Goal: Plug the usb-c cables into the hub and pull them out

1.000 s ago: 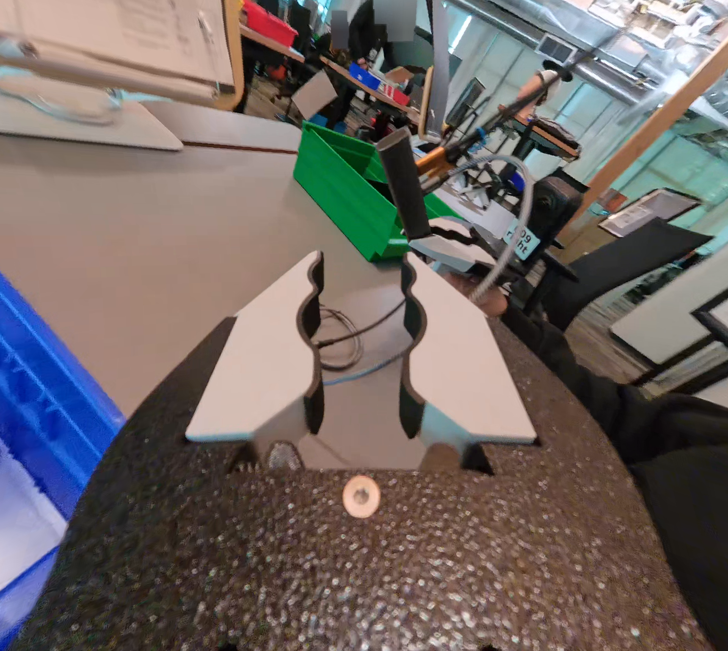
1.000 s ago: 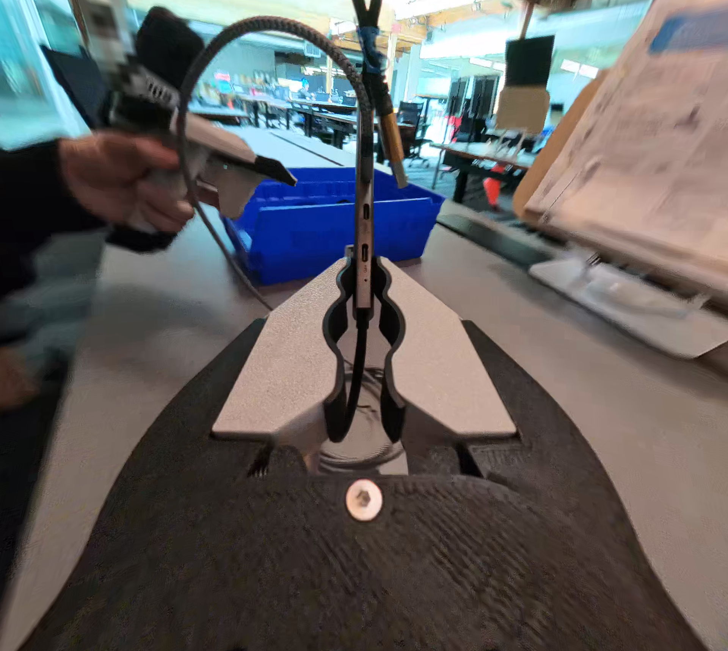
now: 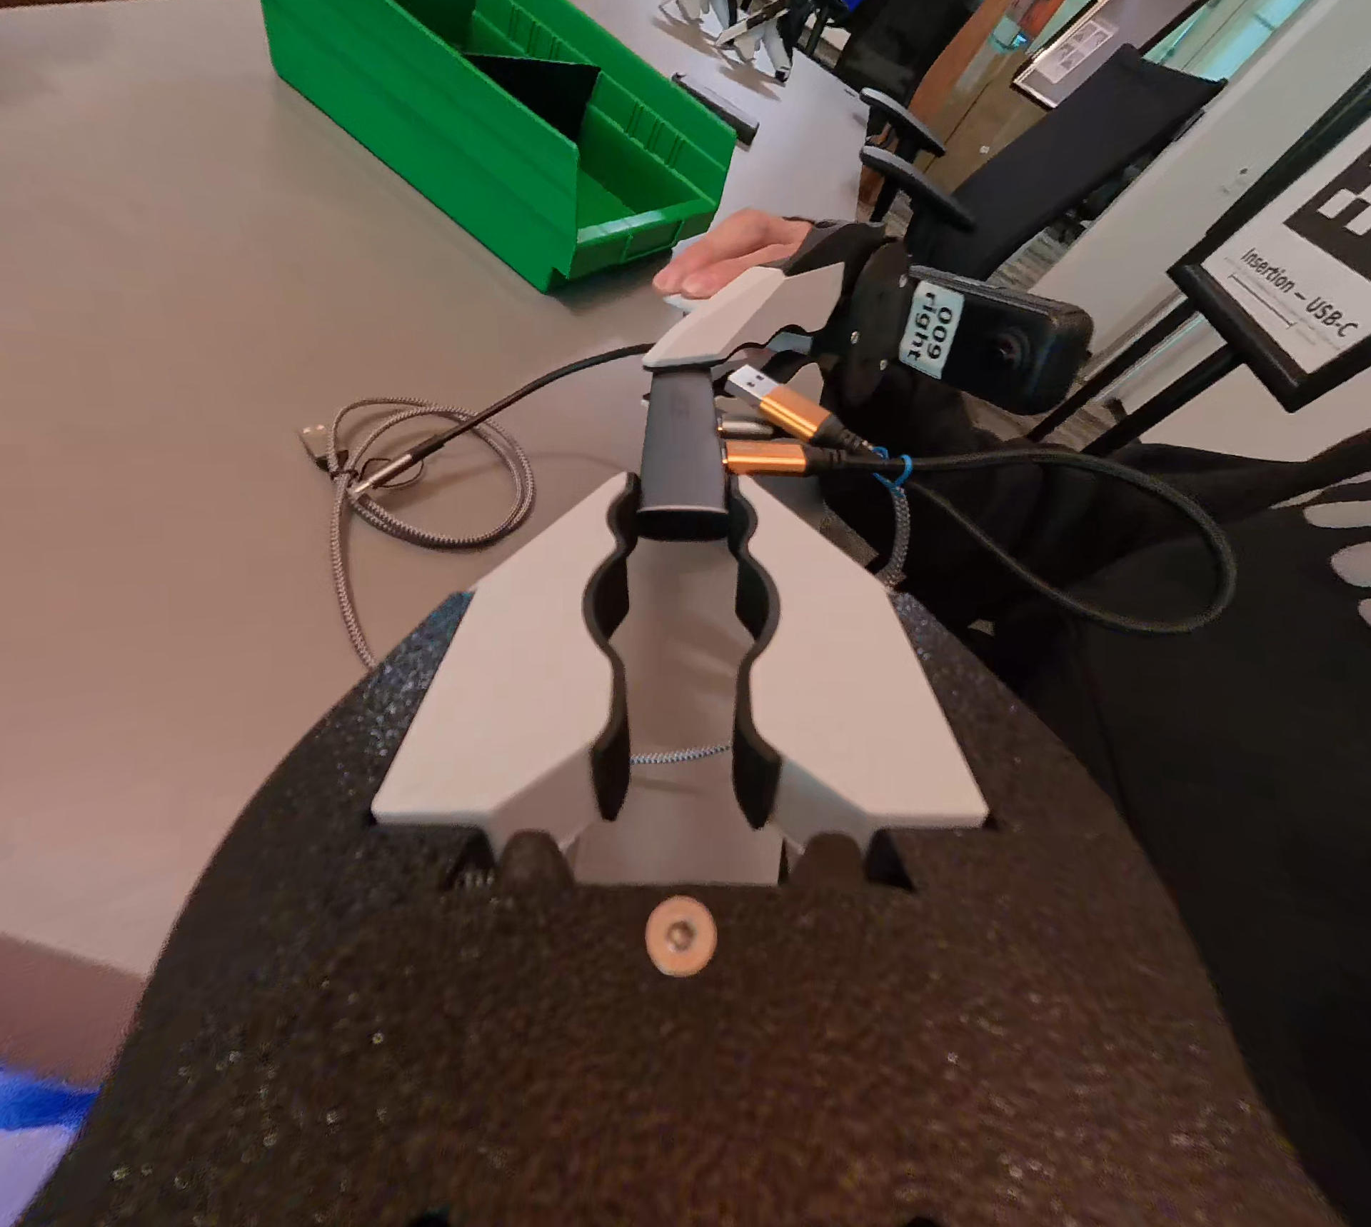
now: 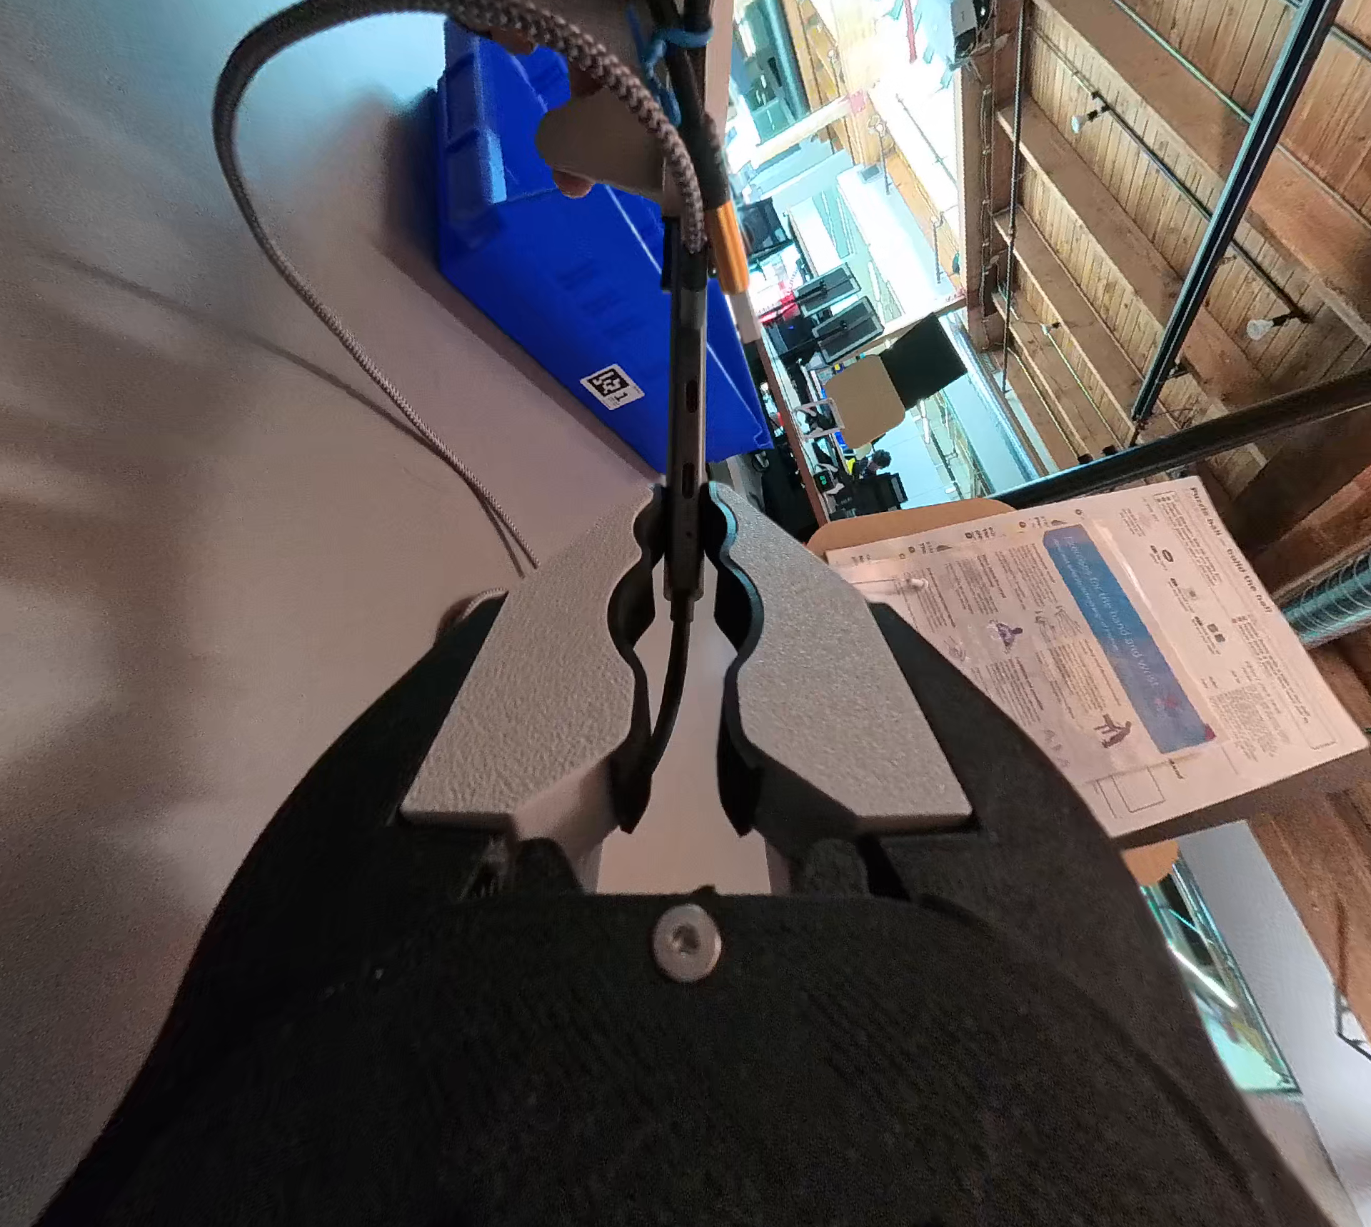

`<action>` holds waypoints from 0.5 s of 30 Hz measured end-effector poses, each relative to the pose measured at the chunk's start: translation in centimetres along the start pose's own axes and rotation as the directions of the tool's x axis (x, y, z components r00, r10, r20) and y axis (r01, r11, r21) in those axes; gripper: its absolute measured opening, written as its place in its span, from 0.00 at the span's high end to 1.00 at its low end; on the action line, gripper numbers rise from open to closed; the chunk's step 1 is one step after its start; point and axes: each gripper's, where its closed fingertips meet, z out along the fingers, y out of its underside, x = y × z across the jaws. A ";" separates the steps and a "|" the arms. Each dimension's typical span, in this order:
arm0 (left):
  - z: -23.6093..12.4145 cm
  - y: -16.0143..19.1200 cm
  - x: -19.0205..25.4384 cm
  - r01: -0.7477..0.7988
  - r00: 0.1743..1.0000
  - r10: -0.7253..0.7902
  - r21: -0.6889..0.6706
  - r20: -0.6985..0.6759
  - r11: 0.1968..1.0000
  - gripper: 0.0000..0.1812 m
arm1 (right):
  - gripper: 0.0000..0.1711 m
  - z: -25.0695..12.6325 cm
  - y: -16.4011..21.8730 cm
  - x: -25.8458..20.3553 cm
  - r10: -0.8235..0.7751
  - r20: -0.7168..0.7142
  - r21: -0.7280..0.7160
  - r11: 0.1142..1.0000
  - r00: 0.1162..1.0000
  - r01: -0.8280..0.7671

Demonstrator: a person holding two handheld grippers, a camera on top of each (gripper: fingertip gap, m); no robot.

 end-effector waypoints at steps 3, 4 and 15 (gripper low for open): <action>0.3 0.2 -0.6 -0.011 0.999 0.011 0.011 0.033 1.000 0.88 | 0.96 0.1 0.6 0.1 -0.033 -0.008 -0.043 0.999 0.999 0.032; 0.4 0.3 -0.7 -0.023 0.999 0.023 0.011 0.047 1.000 0.88 | 0.96 0.2 0.9 0.1 -0.036 -0.010 -0.055 0.998 0.999 0.035; -0.8 -2.2 -6.4 -0.511 0.606 0.437 -0.095 0.665 0.854 0.88 | 0.57 -2.7 1.8 5.6 0.805 -0.023 0.025 0.593 0.593 -0.805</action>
